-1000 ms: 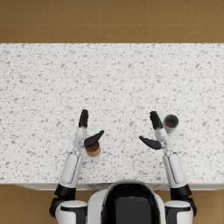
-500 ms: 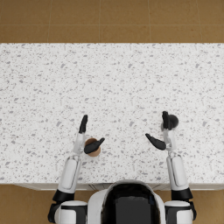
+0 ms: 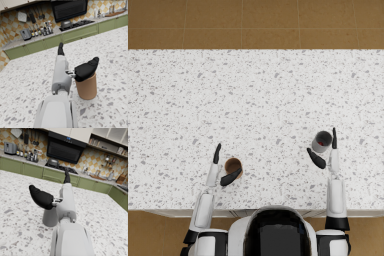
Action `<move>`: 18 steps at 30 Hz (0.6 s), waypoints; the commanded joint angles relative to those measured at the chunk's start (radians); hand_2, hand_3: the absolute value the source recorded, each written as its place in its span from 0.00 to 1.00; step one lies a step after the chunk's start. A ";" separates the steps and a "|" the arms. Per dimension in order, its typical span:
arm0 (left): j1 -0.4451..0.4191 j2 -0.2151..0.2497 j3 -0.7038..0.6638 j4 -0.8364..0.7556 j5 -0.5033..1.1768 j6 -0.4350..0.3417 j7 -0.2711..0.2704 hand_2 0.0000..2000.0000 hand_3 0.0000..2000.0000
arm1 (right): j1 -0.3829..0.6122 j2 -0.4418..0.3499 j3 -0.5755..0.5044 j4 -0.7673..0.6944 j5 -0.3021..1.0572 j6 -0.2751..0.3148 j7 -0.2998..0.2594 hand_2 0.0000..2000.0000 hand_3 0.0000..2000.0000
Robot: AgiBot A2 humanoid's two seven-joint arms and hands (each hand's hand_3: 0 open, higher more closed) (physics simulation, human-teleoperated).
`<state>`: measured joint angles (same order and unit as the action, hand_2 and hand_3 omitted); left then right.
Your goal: Pick up two cups and pour the berry on the right into the cup on the left
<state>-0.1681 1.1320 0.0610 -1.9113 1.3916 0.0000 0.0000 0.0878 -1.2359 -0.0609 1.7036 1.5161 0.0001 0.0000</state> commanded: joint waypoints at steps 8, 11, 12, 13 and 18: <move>-0.066 -0.004 0.027 0.003 0.002 0.000 0.000 0.00 0.00 | 0.004 -0.014 -0.028 -0.125 0.038 0.000 0.000 0.00 0.00; -0.061 0.004 0.047 0.031 0.002 0.000 0.000 0.00 0.00 | 0.005 -0.020 -0.014 -0.132 0.040 0.000 0.000 0.00 0.00; -0.067 0.004 0.050 0.037 0.002 0.000 0.000 0.00 0.00 | 0.009 -0.022 -0.013 -0.140 0.040 0.000 0.000 0.00 0.00; -0.067 0.006 0.052 0.044 0.002 0.000 0.000 0.00 0.00 | 0.013 -0.024 -0.013 -0.147 0.041 0.000 0.000 0.00 0.00; -0.045 0.026 0.071 0.105 0.002 0.000 0.000 0.00 0.00 | 0.037 -0.034 -0.009 -0.229 0.041 0.000 0.000 0.00 0.00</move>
<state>-0.2269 1.1542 0.1250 -1.8328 1.3935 0.0000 0.0000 0.1040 -1.2709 -0.0689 1.5081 1.5571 0.0000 0.0000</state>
